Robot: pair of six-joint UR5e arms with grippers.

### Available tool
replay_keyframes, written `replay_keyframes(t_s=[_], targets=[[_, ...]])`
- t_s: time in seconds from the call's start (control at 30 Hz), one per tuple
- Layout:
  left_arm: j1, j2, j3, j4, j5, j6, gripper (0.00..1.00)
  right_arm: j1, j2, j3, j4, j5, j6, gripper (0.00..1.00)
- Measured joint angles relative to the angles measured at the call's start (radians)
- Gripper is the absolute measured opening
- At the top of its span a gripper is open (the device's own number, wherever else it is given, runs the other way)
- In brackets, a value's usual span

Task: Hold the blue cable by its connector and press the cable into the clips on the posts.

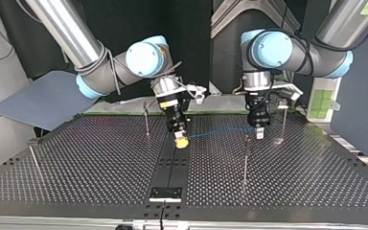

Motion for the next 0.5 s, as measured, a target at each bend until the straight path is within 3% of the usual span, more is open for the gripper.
replay_keyframes(t_s=[0.5], targets=[[0.024, 0.000, 0.016, 0.000, -0.001, -0.007, 0.01, 0.009, 0.010, -0.007, 0.003, -0.013, 0.000, 0.00]])
